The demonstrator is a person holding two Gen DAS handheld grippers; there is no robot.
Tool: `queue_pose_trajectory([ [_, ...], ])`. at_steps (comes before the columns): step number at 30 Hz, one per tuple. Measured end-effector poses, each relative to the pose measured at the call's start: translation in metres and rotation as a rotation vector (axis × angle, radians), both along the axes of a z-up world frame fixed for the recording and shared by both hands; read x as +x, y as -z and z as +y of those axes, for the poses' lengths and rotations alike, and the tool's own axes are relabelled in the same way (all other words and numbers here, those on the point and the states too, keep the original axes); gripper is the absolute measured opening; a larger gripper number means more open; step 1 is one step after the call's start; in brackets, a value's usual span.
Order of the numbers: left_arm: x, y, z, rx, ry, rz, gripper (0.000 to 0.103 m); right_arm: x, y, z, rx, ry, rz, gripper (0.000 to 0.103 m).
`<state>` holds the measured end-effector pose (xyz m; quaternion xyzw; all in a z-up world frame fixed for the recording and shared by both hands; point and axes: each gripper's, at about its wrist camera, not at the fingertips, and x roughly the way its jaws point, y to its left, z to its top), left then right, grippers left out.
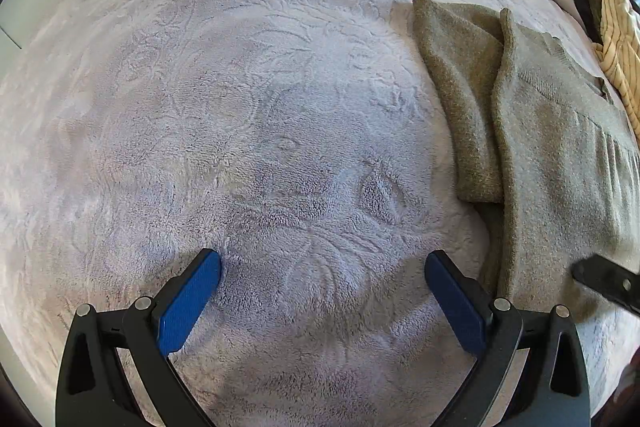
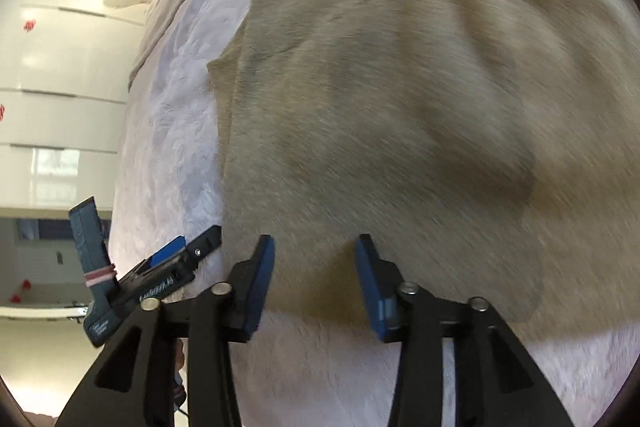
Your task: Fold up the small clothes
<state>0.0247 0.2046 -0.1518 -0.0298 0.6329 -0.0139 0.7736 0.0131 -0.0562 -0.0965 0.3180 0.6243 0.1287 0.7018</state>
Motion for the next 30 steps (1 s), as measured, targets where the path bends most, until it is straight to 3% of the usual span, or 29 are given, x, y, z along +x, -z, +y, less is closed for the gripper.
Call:
queue_pose_trajectory([
  [3, -0.001, -0.003, 0.003, -0.04, -0.007, -0.013, 0.102, -0.012, -0.002, -0.008, 0.026, 0.021, 0.006, 0.059],
  [14, 0.003, -0.013, 0.005, -0.225, -0.019, -0.022, 0.102, -0.049, 0.024, -0.014, 0.174, 0.114, 0.108, 0.06],
  [19, 0.013, -0.011, -0.009, -0.39, 0.016, 0.026, 0.102, -0.061, 0.033, -0.028, 0.254, 0.258, 0.1, 0.06],
  [25, 0.022, -0.005, -0.036, -0.462, 0.016, 0.057, 0.102, -0.05, 0.056, -0.04, 0.37, 0.461, 0.072, 0.06],
  [26, 0.024, -0.005, -0.036, -0.481, 0.013, 0.06, 0.102, -0.047, 0.059, -0.039, 0.387, 0.466, 0.075, 0.055],
  [27, 0.027, -0.004, -0.039, -0.503, 0.008, 0.063, 0.102, -0.042, 0.062, -0.04, 0.404, 0.464, 0.079, 0.024],
  [28, 0.031, -0.003, -0.041, -0.53, 0.001, 0.07, 0.102, -0.038, 0.064, -0.038, 0.413, 0.456, 0.082, 0.008],
  [30, 0.038, -0.001, -0.044, -0.567, -0.01, 0.082, 0.102, -0.031, 0.058, -0.04, 0.436, 0.442, 0.053, 0.009],
])
